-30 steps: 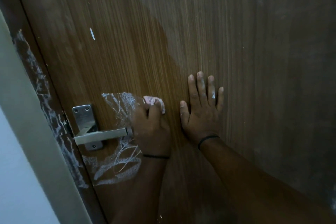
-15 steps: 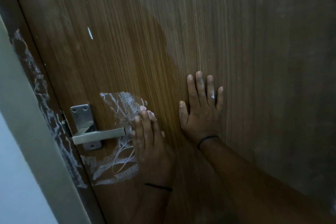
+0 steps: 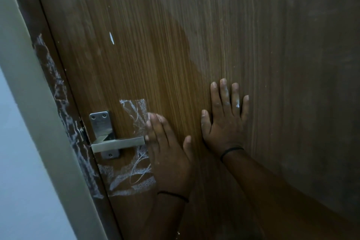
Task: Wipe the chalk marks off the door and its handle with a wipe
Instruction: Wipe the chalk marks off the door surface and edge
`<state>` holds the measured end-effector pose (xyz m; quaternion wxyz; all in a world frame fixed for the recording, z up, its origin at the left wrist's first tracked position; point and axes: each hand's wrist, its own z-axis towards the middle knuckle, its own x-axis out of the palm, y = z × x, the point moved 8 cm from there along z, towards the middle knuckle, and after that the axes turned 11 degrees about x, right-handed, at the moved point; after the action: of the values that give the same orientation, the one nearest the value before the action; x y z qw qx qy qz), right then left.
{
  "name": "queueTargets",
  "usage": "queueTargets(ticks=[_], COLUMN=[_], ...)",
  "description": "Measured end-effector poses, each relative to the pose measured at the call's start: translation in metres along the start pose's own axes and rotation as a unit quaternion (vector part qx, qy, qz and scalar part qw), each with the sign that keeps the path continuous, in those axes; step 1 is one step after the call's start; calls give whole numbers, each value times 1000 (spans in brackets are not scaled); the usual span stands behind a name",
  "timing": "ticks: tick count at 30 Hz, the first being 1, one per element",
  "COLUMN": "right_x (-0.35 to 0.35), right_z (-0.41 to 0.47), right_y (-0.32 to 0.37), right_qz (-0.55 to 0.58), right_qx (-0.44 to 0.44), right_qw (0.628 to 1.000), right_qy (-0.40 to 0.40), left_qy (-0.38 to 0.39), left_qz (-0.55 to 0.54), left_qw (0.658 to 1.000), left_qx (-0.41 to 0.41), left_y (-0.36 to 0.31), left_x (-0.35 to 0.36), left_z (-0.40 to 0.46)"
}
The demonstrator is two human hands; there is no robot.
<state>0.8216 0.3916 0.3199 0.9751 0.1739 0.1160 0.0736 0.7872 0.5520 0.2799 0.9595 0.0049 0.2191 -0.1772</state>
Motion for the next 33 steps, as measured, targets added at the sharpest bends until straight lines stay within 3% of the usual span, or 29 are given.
queueTargets(ticks=[7, 13, 19, 25, 30, 33], right_x=[0, -4, -3, -3, -3, -3], right_z=[1, 0, 0, -1, 0, 0], right_y=[2, 2, 2, 2, 3, 3], right_qz=[1, 12, 5, -2, 6, 8], right_qx=[-6, 0, -4, -3, -6, -6], right_qw=[1000, 1000, 1000, 1000, 1000, 1000], right_qy=[5, 5, 6, 0, 1, 1], left_qy=[-34, -33, -119, -102, -140, -114], left_qz=[-2, 9, 3, 13, -2, -6], left_qw=[999, 997, 986, 987, 977, 985], left_qx=[-36, -65, -119, -120, -161, -126], left_y=[9, 23, 42, 42, 50, 37], left_x=[-17, -11, -29, -16, -33, -23], left_z=[46, 12, 60, 19, 55, 35])
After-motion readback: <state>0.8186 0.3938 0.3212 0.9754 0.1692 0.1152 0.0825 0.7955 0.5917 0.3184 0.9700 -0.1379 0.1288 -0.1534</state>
